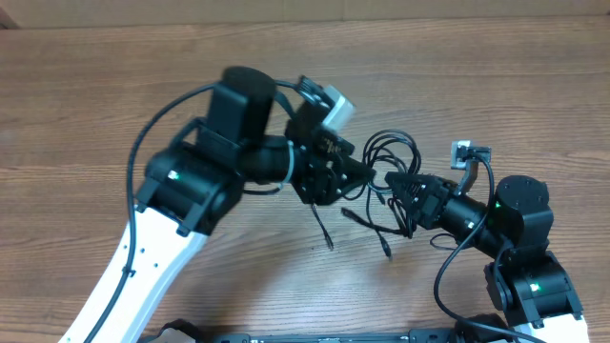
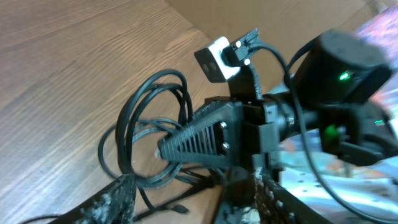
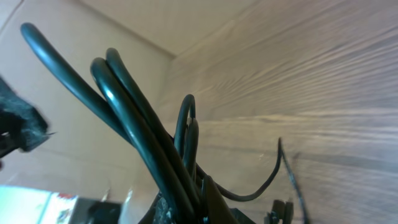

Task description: Untangle cables

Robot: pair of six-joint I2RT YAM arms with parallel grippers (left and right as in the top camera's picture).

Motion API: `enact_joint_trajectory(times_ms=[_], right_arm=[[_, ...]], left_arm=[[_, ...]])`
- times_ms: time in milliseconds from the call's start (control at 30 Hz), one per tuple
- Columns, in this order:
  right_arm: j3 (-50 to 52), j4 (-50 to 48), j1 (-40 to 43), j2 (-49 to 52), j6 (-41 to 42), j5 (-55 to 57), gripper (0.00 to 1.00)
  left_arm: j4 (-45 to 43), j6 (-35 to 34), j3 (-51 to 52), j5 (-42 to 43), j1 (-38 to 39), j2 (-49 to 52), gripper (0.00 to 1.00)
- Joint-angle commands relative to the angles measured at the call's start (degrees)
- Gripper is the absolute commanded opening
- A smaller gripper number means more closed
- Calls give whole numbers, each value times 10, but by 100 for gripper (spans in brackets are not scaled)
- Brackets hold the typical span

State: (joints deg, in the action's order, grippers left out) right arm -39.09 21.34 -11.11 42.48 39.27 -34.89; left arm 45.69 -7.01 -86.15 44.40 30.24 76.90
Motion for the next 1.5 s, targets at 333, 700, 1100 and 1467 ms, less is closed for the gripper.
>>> enact_joint_trajectory(times_ms=[333, 700, 1100, 1467], right_arm=[[-7, -79, 2, -7, 70, -133, 4], [-7, -95, 2, -7, 70, -132, 4], [-7, -88, 2, -5, 54, -125, 4], [-7, 42, 2, 27, -41, -10, 4]], left_arm=[[12, 38, -3, -144, 29, -2, 64], [0, 41, -3, -40, 32, 37, 53], [-34, 38, -3, -12, 32, 54, 4], [-153, -94, -3, 104, 30, 54, 4]])
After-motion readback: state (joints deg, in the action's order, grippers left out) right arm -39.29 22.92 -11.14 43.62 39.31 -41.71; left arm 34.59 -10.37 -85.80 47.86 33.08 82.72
